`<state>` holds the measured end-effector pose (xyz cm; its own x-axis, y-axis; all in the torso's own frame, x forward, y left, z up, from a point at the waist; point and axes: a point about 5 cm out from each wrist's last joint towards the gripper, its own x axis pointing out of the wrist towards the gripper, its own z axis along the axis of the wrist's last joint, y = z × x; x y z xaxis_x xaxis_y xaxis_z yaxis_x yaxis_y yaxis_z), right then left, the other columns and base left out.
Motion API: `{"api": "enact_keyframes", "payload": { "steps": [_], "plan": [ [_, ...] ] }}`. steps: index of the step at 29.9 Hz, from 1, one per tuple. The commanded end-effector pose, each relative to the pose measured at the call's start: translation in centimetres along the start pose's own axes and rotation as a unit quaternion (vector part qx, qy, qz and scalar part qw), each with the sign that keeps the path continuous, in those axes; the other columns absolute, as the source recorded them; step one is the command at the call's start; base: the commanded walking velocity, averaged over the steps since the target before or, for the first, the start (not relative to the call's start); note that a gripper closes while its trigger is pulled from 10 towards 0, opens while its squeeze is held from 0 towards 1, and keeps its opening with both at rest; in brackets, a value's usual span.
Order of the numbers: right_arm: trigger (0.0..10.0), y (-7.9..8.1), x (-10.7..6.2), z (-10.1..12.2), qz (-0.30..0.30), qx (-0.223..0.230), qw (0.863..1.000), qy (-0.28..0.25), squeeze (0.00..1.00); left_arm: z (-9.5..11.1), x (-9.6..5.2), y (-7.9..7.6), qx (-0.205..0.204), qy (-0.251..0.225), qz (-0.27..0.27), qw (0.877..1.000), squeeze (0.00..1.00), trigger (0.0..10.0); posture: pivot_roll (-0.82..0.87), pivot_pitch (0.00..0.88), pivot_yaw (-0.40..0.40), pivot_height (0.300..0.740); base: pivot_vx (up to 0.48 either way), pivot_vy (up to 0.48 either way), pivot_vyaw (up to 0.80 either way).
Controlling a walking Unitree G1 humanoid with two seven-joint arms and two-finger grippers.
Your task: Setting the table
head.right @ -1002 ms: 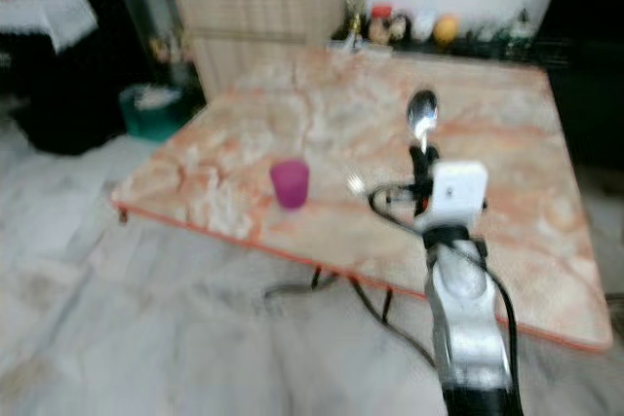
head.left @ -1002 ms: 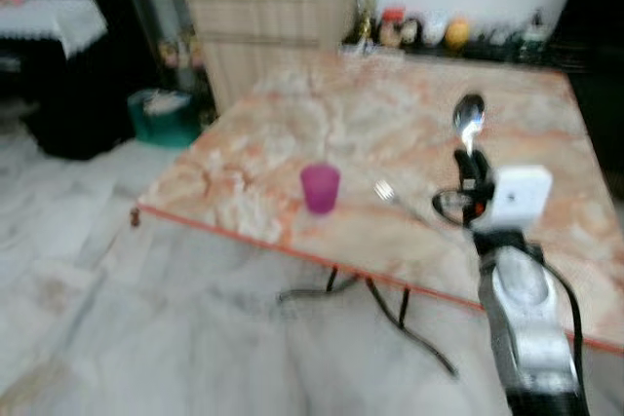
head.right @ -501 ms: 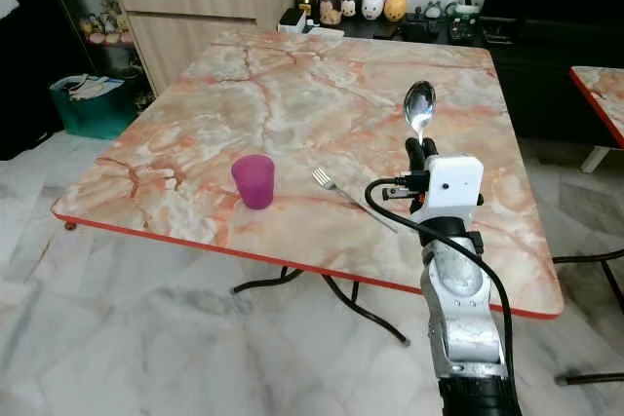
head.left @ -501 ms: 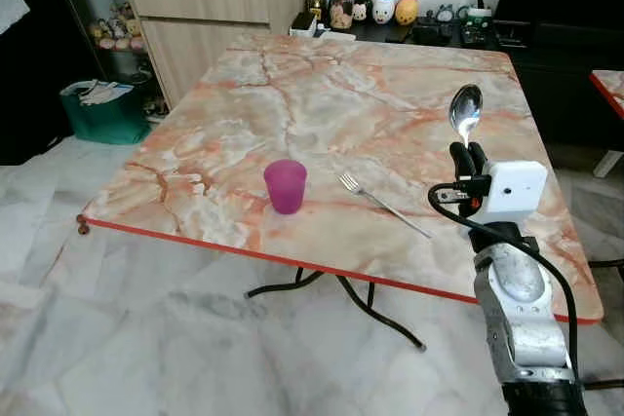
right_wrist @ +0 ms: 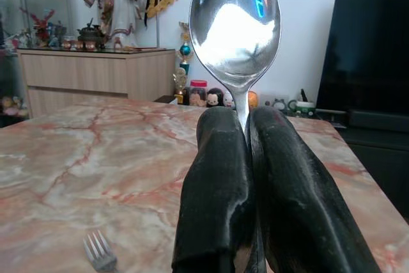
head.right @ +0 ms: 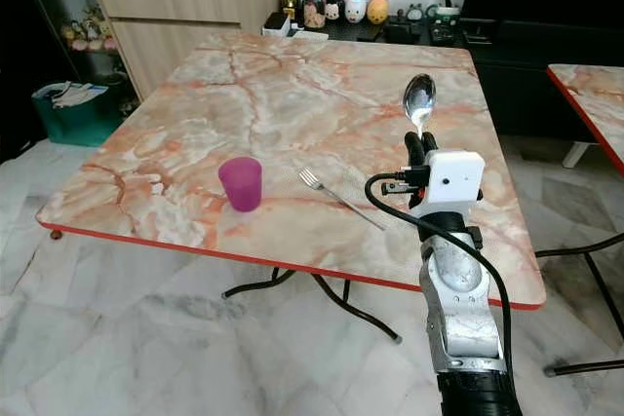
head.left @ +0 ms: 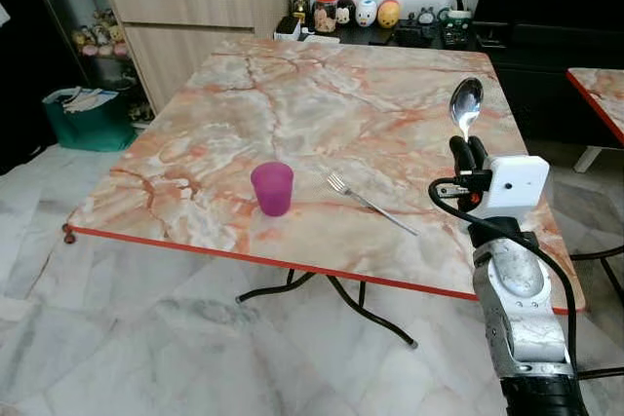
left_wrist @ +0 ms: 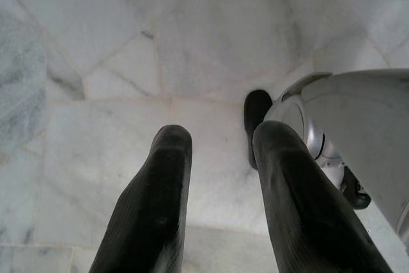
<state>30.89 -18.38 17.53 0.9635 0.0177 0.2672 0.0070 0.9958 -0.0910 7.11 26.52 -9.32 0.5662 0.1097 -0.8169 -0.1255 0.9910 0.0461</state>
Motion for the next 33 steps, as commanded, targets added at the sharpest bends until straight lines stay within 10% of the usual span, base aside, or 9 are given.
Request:
{"api": "enact_keyframes", "payload": {
  "steps": [1, 33],
  "plan": [
    [10.0, 0.17, 0.36, 0.37, 0.003, 0.003, 1.0, -0.008, 0.0, -0.47, -0.21, 0.2, 0.006, 0.011, 0.003, 1.0, 0.0, 10.0, -0.07, 0.0, 0.022, 0.74, 0.0, 0.0, 0.0],
    [10.0, 0.73, 0.82, 0.63, 0.008, 0.01, 1.0, -0.02, 0.0, -0.66, -0.34, 0.25, 0.014, 0.013, 0.0, 1.0, 0.0, 10.0, -0.09, 0.0, 0.036, 0.74, 0.0, -0.391, 0.0]
  ]
}}
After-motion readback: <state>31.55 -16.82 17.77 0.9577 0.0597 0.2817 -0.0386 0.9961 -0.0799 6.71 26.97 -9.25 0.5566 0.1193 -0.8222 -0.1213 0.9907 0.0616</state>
